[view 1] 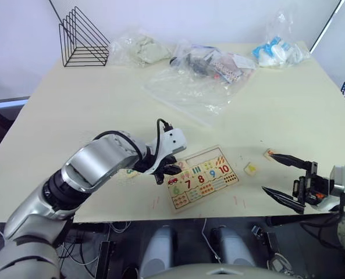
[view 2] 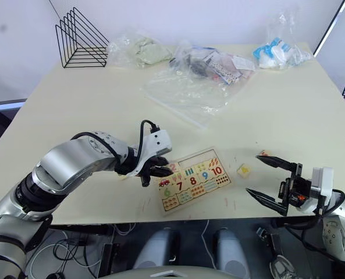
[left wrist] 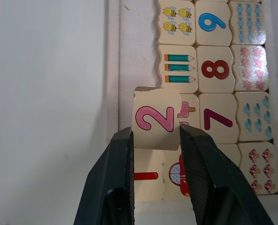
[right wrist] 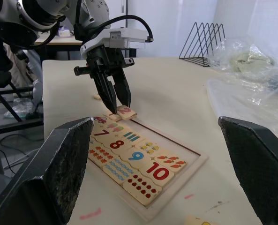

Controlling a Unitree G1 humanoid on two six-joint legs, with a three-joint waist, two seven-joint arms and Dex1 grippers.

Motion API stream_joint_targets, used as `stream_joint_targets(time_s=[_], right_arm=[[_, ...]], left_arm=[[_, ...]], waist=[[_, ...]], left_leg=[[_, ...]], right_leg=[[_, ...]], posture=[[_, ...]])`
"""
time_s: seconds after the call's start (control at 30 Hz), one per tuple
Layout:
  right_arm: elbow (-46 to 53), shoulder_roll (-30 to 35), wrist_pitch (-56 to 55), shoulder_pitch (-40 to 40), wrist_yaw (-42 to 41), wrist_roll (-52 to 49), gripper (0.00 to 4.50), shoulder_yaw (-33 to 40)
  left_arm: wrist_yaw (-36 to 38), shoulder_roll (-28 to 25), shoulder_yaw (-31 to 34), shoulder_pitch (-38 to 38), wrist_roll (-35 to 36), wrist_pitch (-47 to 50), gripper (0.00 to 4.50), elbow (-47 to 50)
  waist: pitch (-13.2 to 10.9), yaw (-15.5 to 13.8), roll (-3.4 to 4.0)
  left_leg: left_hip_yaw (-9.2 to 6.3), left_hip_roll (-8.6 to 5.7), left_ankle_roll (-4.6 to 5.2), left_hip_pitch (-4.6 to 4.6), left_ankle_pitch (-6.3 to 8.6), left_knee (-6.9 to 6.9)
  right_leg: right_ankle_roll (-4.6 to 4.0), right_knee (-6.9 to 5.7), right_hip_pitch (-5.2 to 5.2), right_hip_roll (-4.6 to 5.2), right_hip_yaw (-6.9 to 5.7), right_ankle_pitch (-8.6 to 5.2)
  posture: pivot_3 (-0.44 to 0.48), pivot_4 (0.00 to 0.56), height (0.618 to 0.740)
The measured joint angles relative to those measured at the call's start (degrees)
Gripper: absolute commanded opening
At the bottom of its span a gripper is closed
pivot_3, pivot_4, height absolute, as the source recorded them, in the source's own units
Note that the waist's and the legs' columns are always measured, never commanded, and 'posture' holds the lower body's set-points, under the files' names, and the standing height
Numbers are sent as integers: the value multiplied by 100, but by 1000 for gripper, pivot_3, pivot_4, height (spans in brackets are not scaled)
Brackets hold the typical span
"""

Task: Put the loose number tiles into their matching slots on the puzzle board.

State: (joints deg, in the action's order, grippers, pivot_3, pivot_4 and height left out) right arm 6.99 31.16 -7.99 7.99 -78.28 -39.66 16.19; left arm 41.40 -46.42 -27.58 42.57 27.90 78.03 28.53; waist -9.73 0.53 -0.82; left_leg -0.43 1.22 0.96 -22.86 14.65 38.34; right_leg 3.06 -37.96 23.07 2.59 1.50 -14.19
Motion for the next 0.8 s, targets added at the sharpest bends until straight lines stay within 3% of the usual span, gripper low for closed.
stream_joint_targets(time_s=[0.8], right_arm=[[130, 4, -117, 165, 123, 13, 4500, 1]], left_arm=[[11, 31, -320, 128, -359, -167, 914, -170]], waist=[[0, 0, 0]], left_leg=[[0, 0, 0, 0, 0, 0]], right_leg=[[0, 0, 0, 0, 1, 0]], posture=[[0, 150, 740]])
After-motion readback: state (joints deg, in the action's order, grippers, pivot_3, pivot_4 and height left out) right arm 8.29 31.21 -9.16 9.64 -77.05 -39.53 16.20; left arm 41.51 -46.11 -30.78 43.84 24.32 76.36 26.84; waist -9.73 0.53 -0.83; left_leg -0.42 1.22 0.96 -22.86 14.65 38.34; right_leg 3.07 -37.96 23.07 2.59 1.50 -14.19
